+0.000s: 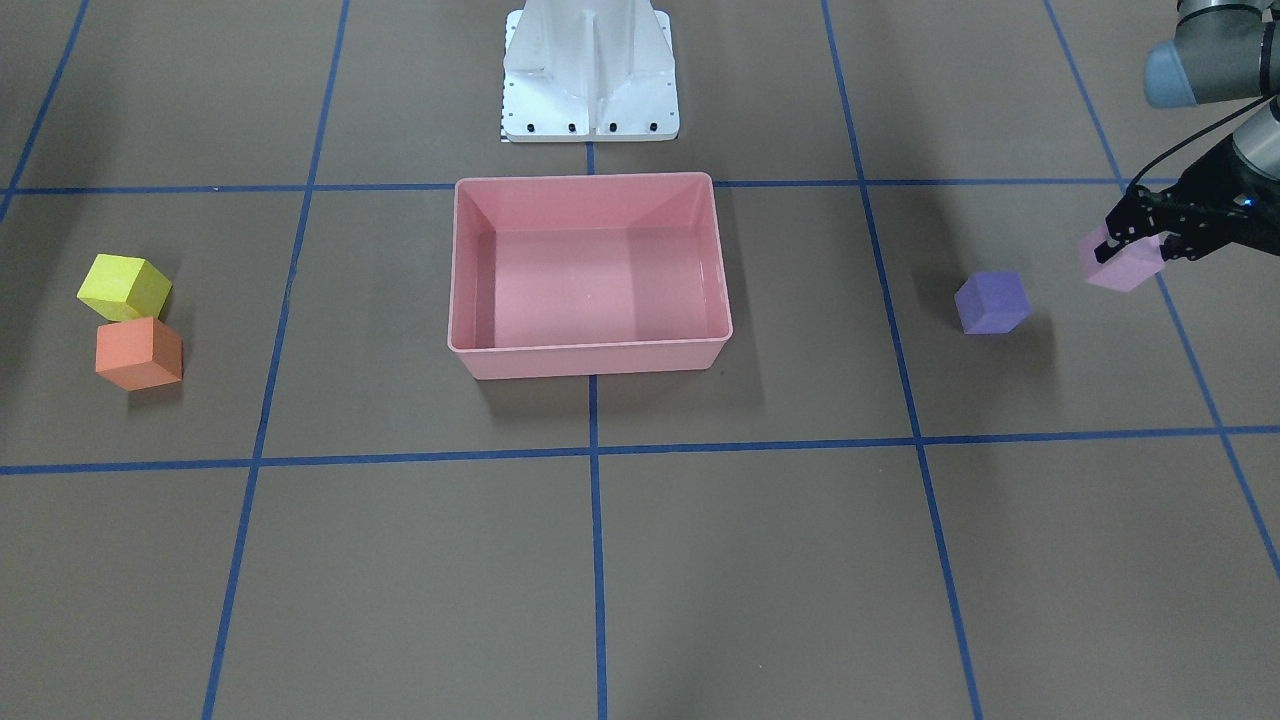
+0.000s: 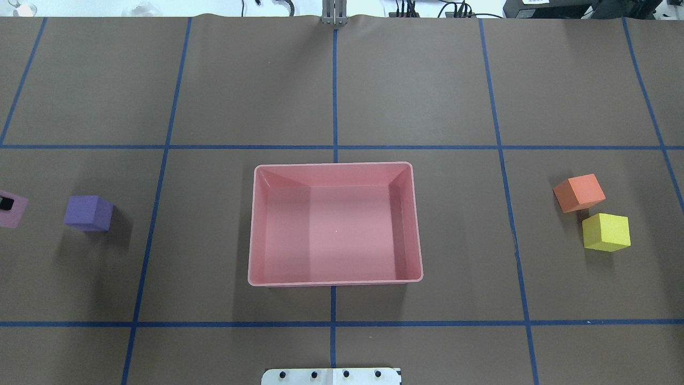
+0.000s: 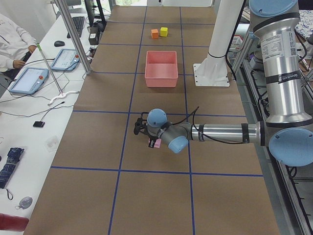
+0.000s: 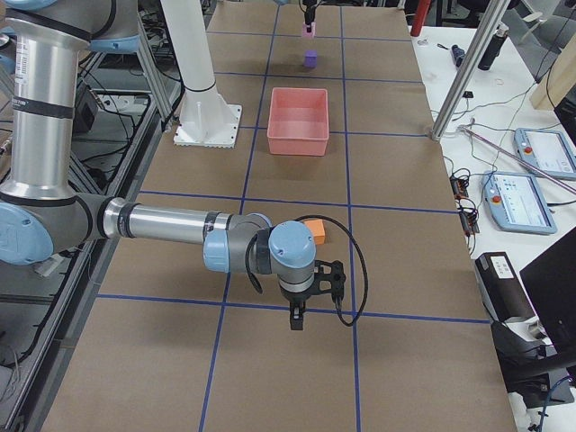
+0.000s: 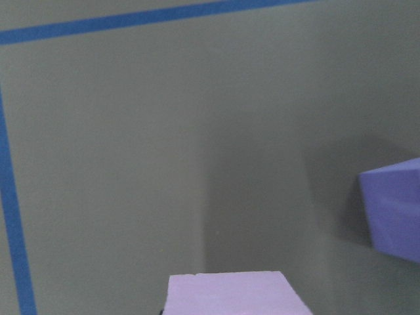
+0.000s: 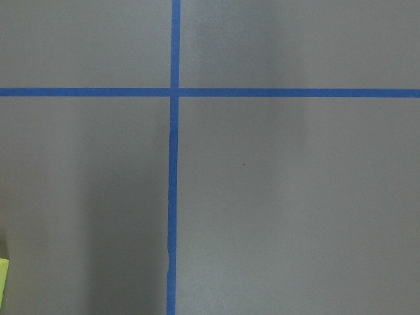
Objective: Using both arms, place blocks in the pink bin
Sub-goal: 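Carry the lavender cube into the pink bin and release it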
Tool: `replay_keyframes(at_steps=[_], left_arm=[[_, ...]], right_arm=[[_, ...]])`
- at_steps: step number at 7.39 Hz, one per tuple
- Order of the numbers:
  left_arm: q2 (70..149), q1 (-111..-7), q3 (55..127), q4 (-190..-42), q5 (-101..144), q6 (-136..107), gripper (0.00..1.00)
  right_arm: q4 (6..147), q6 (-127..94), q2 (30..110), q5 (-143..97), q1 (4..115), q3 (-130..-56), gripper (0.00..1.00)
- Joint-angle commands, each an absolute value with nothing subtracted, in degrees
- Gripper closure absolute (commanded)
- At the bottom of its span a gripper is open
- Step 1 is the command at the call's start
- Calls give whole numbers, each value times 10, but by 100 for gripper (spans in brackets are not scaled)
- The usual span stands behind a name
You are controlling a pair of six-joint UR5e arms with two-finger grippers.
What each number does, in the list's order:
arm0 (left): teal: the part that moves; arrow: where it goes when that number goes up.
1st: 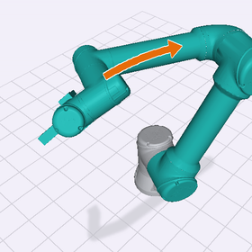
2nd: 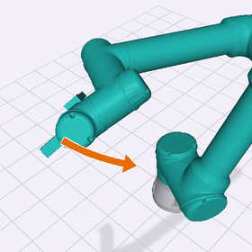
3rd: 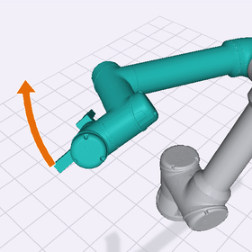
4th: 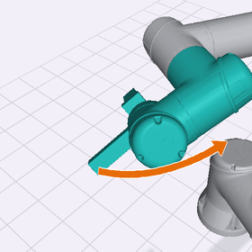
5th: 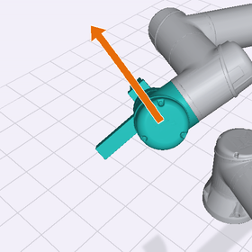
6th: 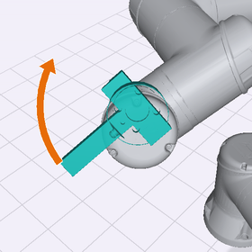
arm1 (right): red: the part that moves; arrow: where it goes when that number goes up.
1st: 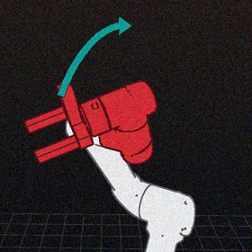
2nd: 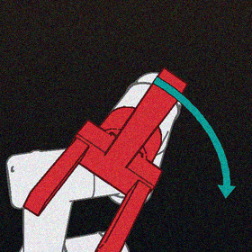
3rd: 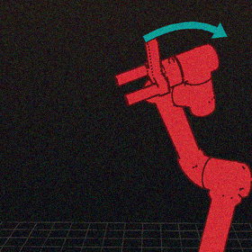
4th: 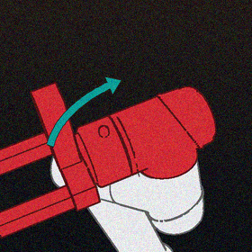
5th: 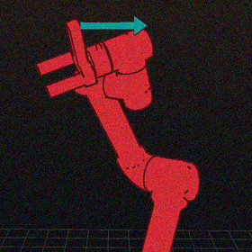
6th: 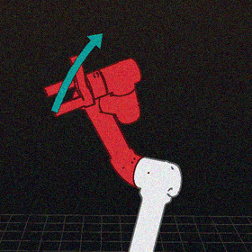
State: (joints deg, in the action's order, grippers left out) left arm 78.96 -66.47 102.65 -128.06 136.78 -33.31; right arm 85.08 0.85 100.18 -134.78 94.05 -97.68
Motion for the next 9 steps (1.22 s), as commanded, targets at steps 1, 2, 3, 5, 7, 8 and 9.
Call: replay_keyframes(at_steps=[1,2,3,5,7,8,9], left_arm=[[870,-665,1148,-1152,1372,-448,78],[921,-641,1152,-1151,1374,-529,78],[985,-586,1155,-1150,1366,-632,78],[1120,-438,1152,-1149,1274,-828,78],[1169,-290,1140,-1145,1114,-879,76],[1214,-240,1118,-1108,1054,-899,73],[1263,-204,1088,-1075,1013,-905,23]], right_arm=[[851,5,998,-1367,933,-978,0],[850,3,995,-1380,926,-978,0],[850,-31,992,-1381,913,-991,0],[850,-113,984,-1378,871,-1027,0],[849,-162,949,-1369,826,-1028,0],[848,-164,939,-1362,802,-1032,0],[806,-166,934,-1354,773,-1032,0]])
